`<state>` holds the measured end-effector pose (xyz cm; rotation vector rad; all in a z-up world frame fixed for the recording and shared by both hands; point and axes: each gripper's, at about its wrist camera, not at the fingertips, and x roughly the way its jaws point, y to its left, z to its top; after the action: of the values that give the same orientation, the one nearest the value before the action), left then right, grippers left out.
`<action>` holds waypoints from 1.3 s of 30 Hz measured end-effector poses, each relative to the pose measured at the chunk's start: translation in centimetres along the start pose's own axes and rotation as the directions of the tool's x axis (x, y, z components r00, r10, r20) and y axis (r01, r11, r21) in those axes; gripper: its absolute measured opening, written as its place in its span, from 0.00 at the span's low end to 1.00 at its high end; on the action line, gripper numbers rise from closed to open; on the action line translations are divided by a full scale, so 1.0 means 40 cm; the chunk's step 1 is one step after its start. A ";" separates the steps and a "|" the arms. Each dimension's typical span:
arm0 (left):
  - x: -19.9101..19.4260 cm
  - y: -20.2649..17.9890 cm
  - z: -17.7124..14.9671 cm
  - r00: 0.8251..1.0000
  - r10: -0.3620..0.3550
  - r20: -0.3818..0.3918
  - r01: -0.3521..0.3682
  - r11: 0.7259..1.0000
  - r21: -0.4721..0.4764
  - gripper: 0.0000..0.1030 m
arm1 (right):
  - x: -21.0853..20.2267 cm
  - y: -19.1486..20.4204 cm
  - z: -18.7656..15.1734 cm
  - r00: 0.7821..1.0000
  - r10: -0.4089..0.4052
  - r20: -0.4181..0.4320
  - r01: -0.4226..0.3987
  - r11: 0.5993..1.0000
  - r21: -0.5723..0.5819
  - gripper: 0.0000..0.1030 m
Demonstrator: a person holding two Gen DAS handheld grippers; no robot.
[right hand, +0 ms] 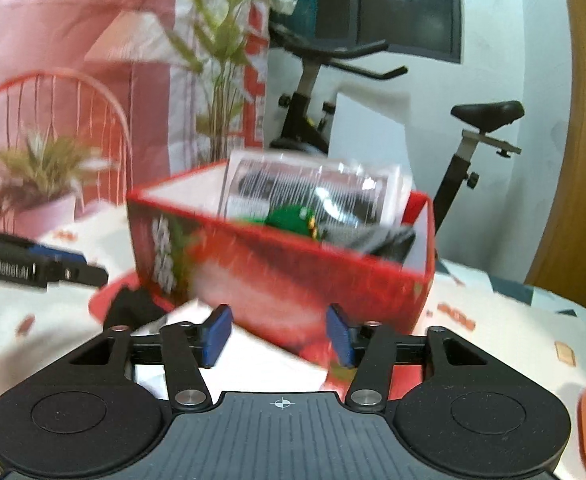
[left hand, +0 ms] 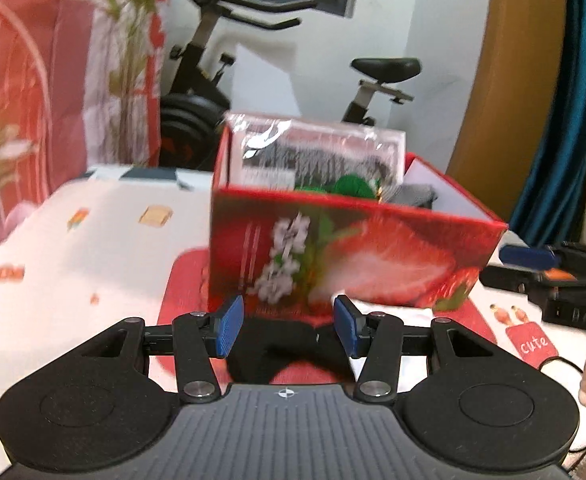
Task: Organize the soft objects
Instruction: 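Move both tools to the white bag holding a green cable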
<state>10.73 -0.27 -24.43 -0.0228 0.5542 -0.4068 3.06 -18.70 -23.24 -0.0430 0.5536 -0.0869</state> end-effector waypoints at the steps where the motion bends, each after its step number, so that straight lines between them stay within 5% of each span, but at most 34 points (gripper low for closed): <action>1: -0.001 0.002 -0.012 1.000 0.008 -0.007 -0.008 1.000 -0.014 0.51 | 0.001 0.009 -0.017 1.000 0.001 -0.014 -0.001 1.000 -0.009 0.54; 3: -0.001 0.008 -0.032 1.000 0.014 -0.020 -0.015 0.999 -0.046 0.51 | 0.009 0.028 -0.050 0.999 0.002 -0.045 -0.003 1.000 -0.026 0.62; 14: 0.011 0.003 -0.068 0.997 0.054 -0.047 -0.057 0.996 -0.067 0.51 | 0.050 0.108 -0.155 0.987 0.014 -0.160 -0.029 0.995 -0.095 0.72; 17: 0.011 0.005 -0.082 0.997 0.057 -0.056 -0.061 0.995 -0.073 0.51 | 0.061 0.120 -0.160 0.985 -0.016 -0.173 -0.009 0.990 -0.144 0.72; 28: 0.020 0.011 -0.096 0.995 0.062 -0.073 -0.068 0.994 -0.083 0.51 | 0.134 0.045 -0.133 0.971 -0.059 -0.231 0.050 0.998 -0.042 0.73; 39: 0.033 0.026 -0.059 0.996 0.078 -0.041 -0.080 0.994 -0.068 0.51 | 0.142 -0.010 -0.071 0.989 -0.051 -0.142 0.057 0.998 0.041 0.65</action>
<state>10.90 0.38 -27.22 -0.0595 0.6053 -0.3114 6.33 -19.70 -28.60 -0.0076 0.6912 -0.1559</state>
